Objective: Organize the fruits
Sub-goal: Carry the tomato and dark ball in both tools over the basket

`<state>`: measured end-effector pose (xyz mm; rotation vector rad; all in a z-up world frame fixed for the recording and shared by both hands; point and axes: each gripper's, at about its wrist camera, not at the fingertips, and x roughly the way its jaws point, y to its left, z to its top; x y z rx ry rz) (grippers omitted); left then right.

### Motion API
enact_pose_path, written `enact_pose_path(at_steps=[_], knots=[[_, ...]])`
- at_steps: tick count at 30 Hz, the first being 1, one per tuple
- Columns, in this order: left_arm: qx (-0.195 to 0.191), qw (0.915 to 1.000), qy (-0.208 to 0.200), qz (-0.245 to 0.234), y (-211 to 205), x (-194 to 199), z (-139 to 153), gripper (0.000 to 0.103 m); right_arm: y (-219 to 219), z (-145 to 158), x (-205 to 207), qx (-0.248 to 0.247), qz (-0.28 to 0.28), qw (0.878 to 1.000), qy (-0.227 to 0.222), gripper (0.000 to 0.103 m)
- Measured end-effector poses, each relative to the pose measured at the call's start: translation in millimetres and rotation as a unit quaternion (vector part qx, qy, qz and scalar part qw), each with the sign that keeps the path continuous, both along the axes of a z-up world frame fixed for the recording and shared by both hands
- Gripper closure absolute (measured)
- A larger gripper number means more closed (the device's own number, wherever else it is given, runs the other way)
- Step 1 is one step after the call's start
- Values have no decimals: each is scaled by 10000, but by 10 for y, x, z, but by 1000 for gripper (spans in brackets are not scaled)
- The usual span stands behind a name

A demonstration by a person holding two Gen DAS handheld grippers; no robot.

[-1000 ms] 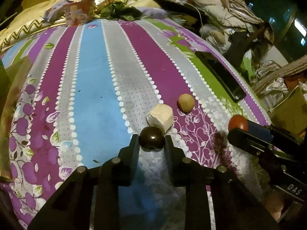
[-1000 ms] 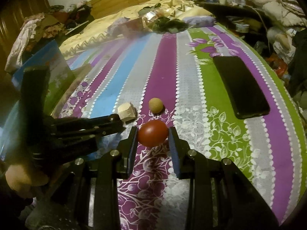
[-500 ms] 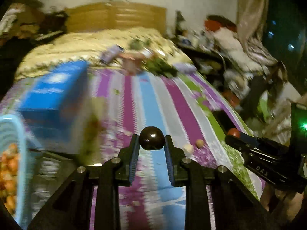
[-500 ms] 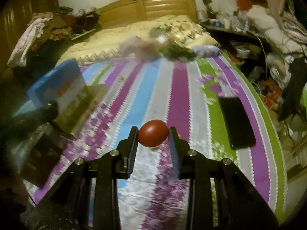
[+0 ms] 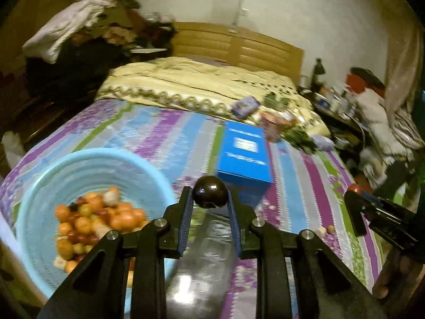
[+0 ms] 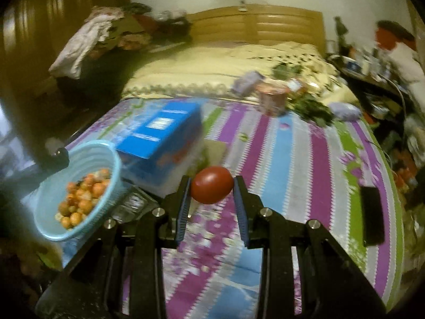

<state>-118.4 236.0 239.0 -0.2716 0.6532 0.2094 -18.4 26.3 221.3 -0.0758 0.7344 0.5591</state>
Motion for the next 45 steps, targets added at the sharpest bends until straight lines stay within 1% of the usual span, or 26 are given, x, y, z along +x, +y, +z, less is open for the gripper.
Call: enact_pose_path(at_steps=[4, 10, 15, 20, 27, 30, 38, 45], knots=[[-18, 9995, -18, 317, 326, -183, 44, 77, 321, 99, -64, 47, 305, 9995, 41, 71], [-73, 9975, -34, 698, 753, -445, 86, 77, 793, 169, -122, 51, 654, 9978, 124, 71], [-174, 9950, 15, 984, 1137, -609, 62, 77, 1191, 202, -189, -23, 988, 9950, 160, 71], [-223, 9925, 75, 1202, 1436, -745, 21, 77, 1557, 228, -249, -77, 1258, 9917, 241, 71], [-363, 9892, 322, 1383, 1815, -832, -108, 77, 2060, 202, -288, -211, 1727, 9833, 524, 71], [-463, 9878, 496, 1404, 1954, -820, -181, 77, 2224, 151, -285, -334, 1857, 9799, 650, 71], [-665, 9830, 964, 1417, 2189, -783, -392, 77, 2530, -49, -232, -738, 2096, 9678, 1184, 71], [-832, 9777, 1371, 1356, 2269, -661, -563, 77, 2707, -194, -238, -1071, 2247, 9576, 1450, 71]])
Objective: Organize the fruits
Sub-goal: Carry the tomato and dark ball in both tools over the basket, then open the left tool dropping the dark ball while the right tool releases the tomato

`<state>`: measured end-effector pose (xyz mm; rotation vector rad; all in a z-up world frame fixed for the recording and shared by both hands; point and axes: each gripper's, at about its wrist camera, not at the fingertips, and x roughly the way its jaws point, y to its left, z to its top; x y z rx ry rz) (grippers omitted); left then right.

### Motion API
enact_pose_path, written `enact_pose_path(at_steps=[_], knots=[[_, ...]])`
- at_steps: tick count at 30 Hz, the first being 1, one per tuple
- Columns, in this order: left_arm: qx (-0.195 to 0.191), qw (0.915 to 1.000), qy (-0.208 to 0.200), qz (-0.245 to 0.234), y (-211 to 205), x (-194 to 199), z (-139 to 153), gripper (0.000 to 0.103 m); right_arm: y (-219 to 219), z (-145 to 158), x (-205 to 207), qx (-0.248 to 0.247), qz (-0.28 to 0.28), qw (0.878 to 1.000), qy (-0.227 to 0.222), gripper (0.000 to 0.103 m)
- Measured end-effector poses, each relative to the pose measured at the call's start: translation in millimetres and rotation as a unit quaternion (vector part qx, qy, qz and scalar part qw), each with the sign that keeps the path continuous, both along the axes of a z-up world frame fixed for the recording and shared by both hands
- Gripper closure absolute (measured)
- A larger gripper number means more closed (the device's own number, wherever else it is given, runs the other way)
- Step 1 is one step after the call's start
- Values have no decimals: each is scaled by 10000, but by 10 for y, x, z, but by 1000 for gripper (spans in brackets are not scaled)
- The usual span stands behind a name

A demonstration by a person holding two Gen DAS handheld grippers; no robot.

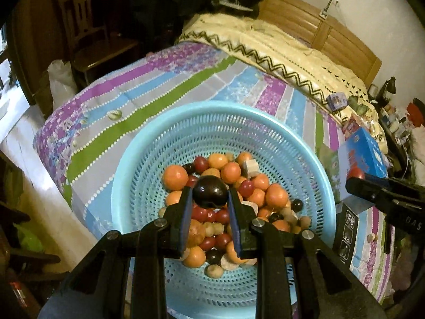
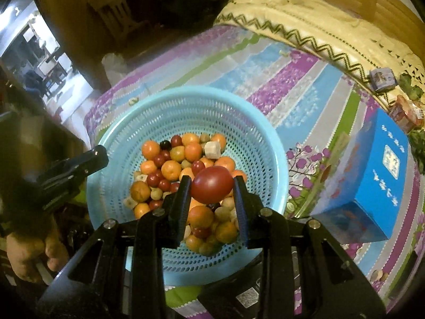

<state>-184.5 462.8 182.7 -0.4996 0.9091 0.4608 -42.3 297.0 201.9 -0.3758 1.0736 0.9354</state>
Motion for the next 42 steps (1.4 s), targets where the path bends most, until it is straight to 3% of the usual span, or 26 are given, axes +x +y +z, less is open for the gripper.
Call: enact_pose_path(at_steps=[18, 32, 42], knots=[[-599, 9977, 303, 98, 110, 142, -204, 77, 63, -153, 52, -141, -16, 9999, 41, 71], [-732, 9962, 474, -47, 35, 227, -335, 77, 46, -201, 113, -158, -44, 9998, 61, 71], [-957, 9921, 793, -150, 0, 229, -625, 77, 37, -429, 83, -494, 109, 9984, 234, 71]])
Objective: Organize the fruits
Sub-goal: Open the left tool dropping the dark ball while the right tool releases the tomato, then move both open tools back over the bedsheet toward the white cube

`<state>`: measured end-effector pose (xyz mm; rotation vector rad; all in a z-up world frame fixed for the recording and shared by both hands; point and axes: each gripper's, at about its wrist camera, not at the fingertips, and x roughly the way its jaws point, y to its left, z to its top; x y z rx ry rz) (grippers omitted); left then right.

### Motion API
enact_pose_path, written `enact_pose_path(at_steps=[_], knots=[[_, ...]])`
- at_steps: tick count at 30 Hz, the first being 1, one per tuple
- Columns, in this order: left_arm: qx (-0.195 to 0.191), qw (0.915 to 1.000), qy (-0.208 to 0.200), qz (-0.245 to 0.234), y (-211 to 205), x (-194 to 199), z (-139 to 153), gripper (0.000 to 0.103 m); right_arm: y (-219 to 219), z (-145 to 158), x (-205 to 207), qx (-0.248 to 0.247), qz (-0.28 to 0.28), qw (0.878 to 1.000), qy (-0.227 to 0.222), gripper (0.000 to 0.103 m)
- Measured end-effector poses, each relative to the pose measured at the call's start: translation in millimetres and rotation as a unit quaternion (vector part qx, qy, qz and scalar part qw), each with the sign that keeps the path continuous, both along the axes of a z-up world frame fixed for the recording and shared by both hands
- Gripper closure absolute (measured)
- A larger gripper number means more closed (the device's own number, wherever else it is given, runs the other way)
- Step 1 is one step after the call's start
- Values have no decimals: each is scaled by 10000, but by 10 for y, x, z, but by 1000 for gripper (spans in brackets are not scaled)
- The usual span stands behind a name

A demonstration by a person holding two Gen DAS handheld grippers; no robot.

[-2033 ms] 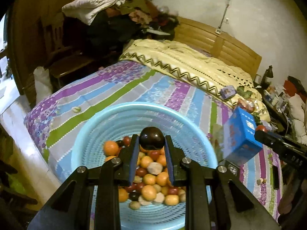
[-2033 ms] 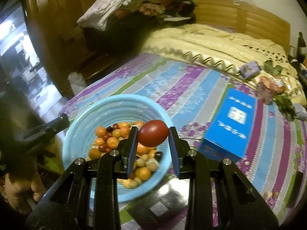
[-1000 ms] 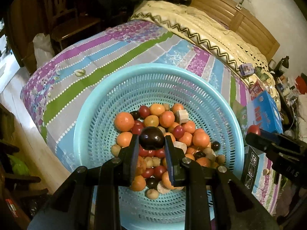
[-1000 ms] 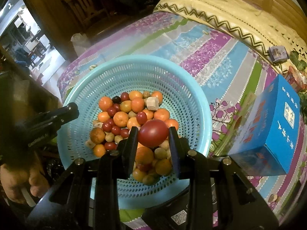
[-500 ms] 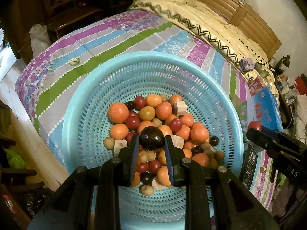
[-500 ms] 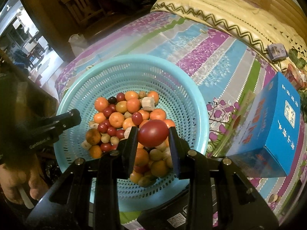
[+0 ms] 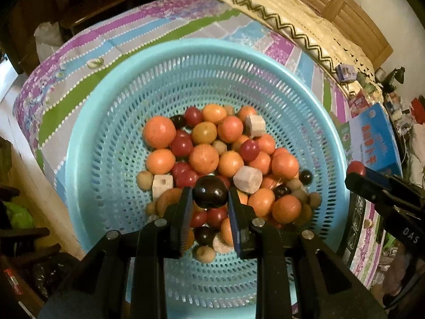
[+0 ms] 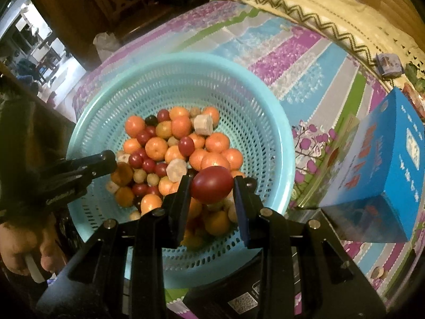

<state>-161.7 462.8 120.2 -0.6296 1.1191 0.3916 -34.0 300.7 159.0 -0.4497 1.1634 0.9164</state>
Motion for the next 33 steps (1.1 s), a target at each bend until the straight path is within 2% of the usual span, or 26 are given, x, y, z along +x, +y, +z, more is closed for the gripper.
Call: enact_pose_path(at_steps=[11, 12, 13, 14, 17, 24, 27, 29, 30, 33], knots=[[4, 10000, 70, 35, 24, -1, -71, 77, 22, -42, -30, -38, 43, 10000, 50, 70], [-6, 9999, 121, 29, 24, 6, -88, 76, 29, -46, -32, -35, 49, 10000, 56, 70], [-22, 9999, 144, 17, 21, 11, -102, 67, 33, -56, -35, -43, 59, 9999, 76, 70], [-18, 9999, 134, 18, 24, 15, -108, 57, 34, -66, -38, -42, 65, 9999, 93, 66], [24, 9999, 103, 69, 16, -1, -110, 52, 27, -56, -45, -22, 36, 10000, 43, 38], [96, 9997, -29, 223, 6, -27, -30, 48, -90, 77, -50, 205, -63, 9995, -220, 36], [328, 9988, -344, 95, -178, -5, 174, 48, -385, 250, -95, 642, -287, 9954, -644, 35], [505, 9972, -548, -117, -359, 48, 322, 47, -685, 339, -118, 854, -591, 9903, -924, 30], [622, 9953, -700, -242, -503, 81, 417, 46, -902, 382, -131, 957, -814, 9860, -1093, 26], [883, 9864, -1166, -746, -1031, 181, 667, 37, -1473, 442, -177, 1092, -1368, 9731, -1499, 24]])
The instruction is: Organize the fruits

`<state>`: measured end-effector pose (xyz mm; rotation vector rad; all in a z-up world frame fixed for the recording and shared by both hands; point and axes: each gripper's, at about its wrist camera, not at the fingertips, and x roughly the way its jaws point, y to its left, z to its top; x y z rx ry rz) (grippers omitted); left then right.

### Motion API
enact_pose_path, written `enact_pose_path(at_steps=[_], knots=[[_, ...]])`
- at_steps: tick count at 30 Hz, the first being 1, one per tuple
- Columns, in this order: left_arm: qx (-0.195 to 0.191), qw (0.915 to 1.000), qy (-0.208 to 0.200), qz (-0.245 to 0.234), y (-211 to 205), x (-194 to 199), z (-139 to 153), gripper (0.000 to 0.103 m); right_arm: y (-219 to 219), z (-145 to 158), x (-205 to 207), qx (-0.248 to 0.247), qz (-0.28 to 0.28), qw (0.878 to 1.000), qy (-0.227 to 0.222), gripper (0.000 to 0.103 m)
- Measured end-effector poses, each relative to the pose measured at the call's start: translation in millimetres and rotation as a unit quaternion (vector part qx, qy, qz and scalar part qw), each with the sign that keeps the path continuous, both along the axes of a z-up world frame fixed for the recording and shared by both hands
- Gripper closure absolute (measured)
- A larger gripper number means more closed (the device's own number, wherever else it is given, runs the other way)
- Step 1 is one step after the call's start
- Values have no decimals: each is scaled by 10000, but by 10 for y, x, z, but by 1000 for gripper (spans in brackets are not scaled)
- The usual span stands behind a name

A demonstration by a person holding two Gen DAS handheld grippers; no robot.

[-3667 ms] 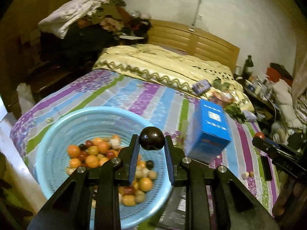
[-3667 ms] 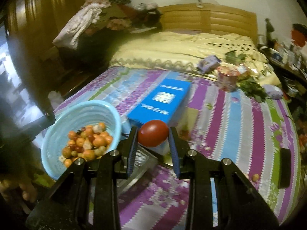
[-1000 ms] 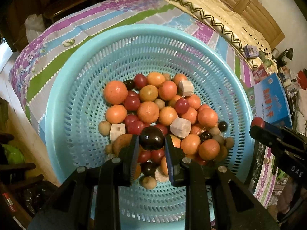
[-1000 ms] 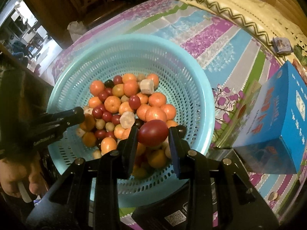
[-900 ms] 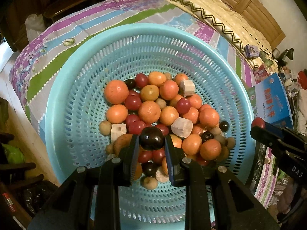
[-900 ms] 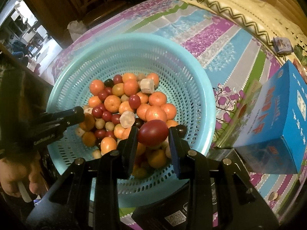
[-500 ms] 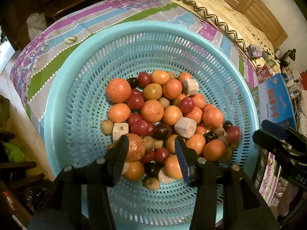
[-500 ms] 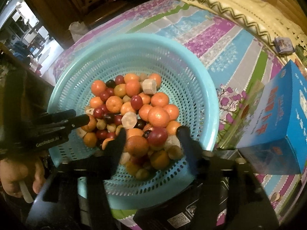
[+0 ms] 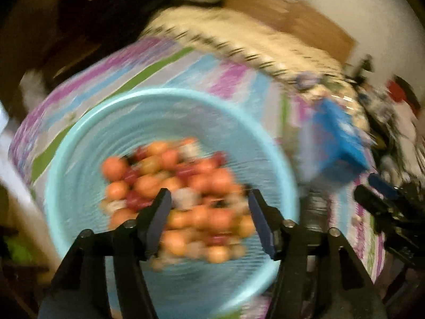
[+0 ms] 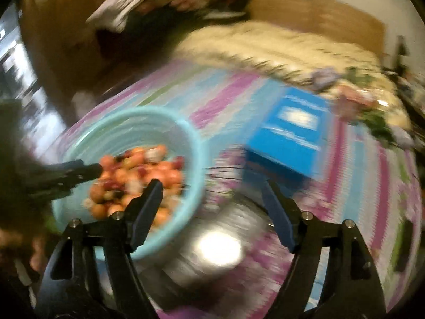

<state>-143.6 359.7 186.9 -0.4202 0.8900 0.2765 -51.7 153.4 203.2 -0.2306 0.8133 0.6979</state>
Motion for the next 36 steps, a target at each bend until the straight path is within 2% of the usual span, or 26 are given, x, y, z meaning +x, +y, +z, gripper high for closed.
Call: enact_pose_path(at_steps=[3, 5, 8, 10, 13, 16, 18, 19, 21, 23, 24, 25, 26, 29, 36], knots=[[237, 9970, -459, -578, -617, 96, 184, 30, -528, -3, -7, 12, -545, 9983, -200, 22], [223, 9933, -667, -923, -1006, 171, 223, 23, -901, -26, -8, -22, -913, 9952, -352, 19], [295, 9872, -752, -1379, -1582, 322, 163, 23, -1440, -114, -5, -115, -1472, 9875, -545, 11], [283, 9833, -698, -1656, -1948, 416, 16, 23, -1751, -265, 13, -238, -1818, 9816, -539, 8], [157, 9803, -517, -1899, -2389, 555, -323, 23, -2161, -642, 116, -525, -2213, 9734, -267, 8], [141, 9790, -27, -2035, -2721, 678, -841, 23, -2507, -1121, 180, -841, -2512, 9642, 128, 8], [219, 9779, 340, -2051, -2844, 776, -1172, 23, -2711, -1372, 192, -925, -2640, 9591, 424, 8], [414, 9772, 532, -2012, -2904, 834, -1339, 23, -2782, -1480, 195, -980, -2735, 9554, 531, 8], [685, 9767, 787, -1877, -2934, 915, -1562, 23, -2880, -1651, 223, -1083, -2868, 9498, 627, 8], [757, 9771, 948, -1750, -2915, 967, -1733, 20, -2928, -1736, 245, -1136, -2960, 9463, 624, 8], [787, 9795, 785, -1681, -2918, 961, -1757, 15, -2940, -1754, 257, -1043, -2973, 9472, 598, 6], [772, 9814, 678, -1620, -2933, 967, -1765, 2, -2932, -1759, 279, -994, -3004, 9469, 571, 4], [715, 9823, 688, -1591, -2949, 999, -1804, 0, -2924, -1766, 299, -964, -3049, 9461, 524, 0], [1025, 9808, 626, -1540, -3026, 992, -1833, 0, -2937, -1825, 349, -878, -3095, 9464, 291, 0], [931, 9831, 542, -1481, -2993, 962, -1839, 0, -2942, -1867, 248, -873, -3096, 9466, 211, 0]])
